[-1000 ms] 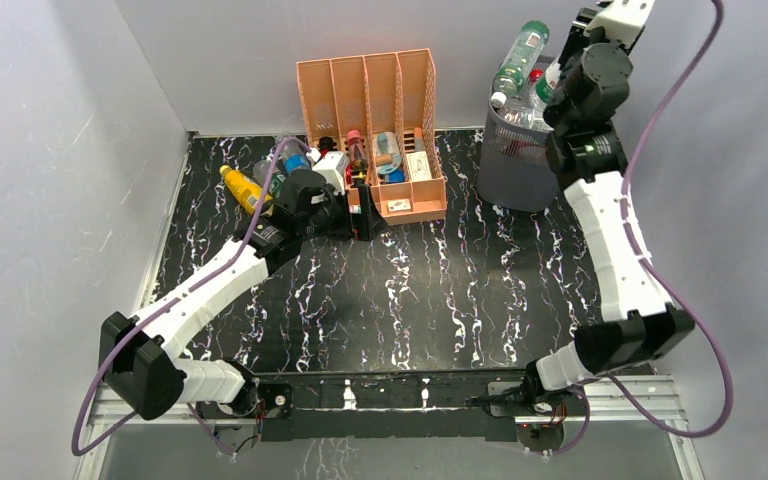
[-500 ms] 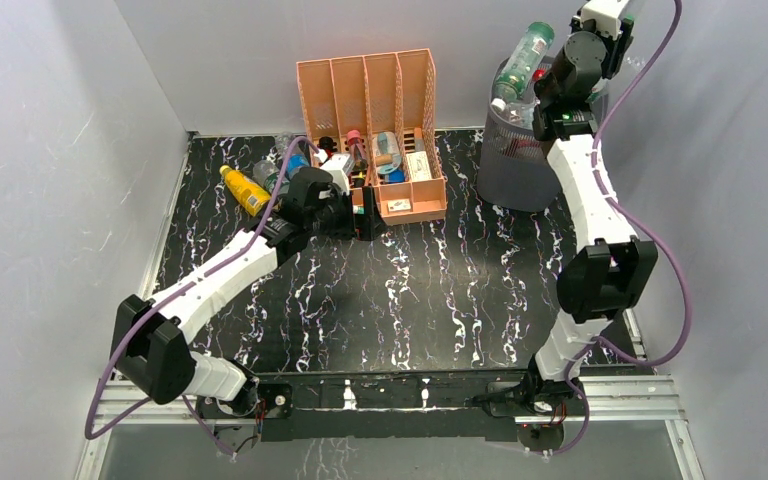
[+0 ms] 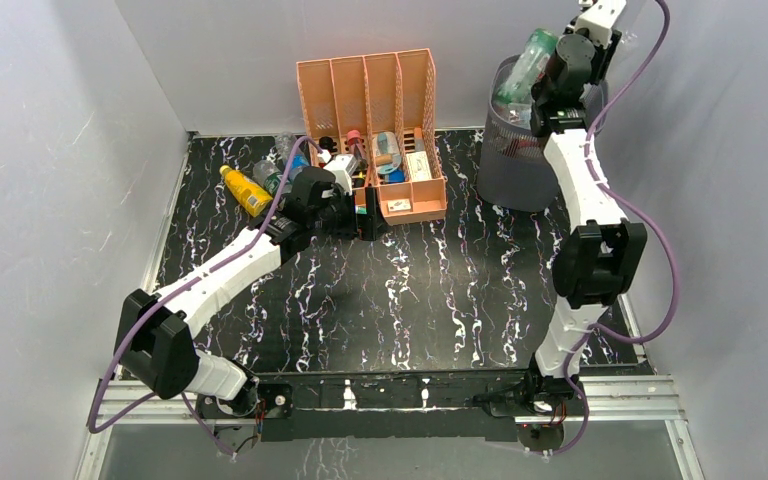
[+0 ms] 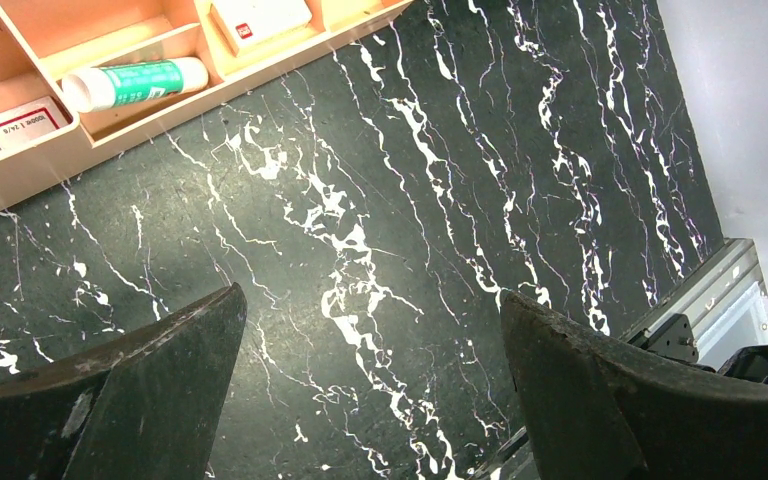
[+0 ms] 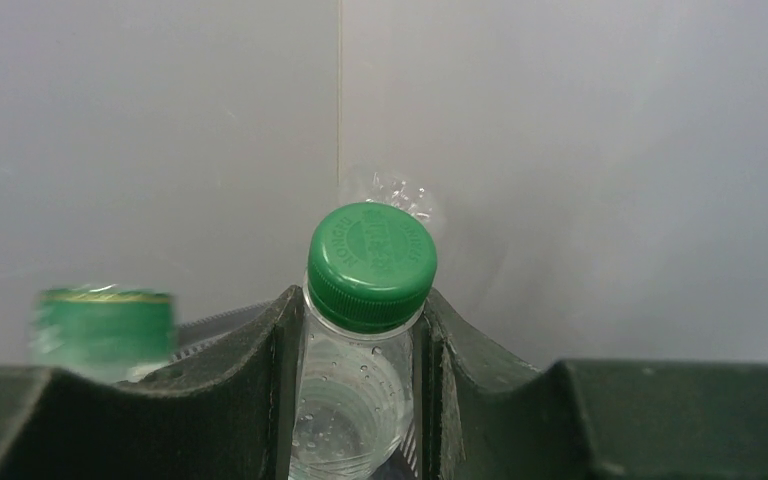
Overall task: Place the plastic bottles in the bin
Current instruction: Place the plastic bottle in the trash bin.
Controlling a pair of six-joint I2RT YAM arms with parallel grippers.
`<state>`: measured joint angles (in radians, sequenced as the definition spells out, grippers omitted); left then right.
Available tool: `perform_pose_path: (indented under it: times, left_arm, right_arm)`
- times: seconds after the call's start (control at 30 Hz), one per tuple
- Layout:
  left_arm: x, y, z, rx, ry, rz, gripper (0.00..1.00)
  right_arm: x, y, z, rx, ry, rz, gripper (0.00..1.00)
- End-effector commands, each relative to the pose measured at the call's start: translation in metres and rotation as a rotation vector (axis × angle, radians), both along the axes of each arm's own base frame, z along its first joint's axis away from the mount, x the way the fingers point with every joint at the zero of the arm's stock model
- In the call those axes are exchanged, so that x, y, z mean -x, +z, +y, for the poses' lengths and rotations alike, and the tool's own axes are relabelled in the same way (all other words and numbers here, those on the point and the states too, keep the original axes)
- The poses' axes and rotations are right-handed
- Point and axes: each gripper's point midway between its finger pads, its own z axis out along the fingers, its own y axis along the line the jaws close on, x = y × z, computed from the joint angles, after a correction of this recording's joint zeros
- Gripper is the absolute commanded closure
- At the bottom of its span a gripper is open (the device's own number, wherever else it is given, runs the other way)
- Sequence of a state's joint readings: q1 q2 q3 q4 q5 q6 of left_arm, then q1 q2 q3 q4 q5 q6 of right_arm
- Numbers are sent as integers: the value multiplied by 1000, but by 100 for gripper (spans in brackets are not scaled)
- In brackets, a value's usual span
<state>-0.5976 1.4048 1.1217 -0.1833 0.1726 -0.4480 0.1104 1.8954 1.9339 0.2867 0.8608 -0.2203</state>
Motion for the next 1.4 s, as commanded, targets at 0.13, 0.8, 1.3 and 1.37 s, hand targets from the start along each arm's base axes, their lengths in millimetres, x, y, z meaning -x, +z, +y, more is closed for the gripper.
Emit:
perform_pose_path:
  times: [0.13,0.8,1.3,1.37]
  left_arm:
    - [-5,19,-2,28,-13,-43,2]
    - [-34,14,98,-51,390,68,2]
    - [-48,-12,227,-176,797,163,2]
    - [-49,-19,239,-178,842,181,2]
  right_arm:
    - [14,-43,17,-145,119,54,34]
    - [116,62,85,-344,587,-19,2]
    - [154,35,180,-433,991,130,2]
    - [158,30,190,-442,1036,146,2]
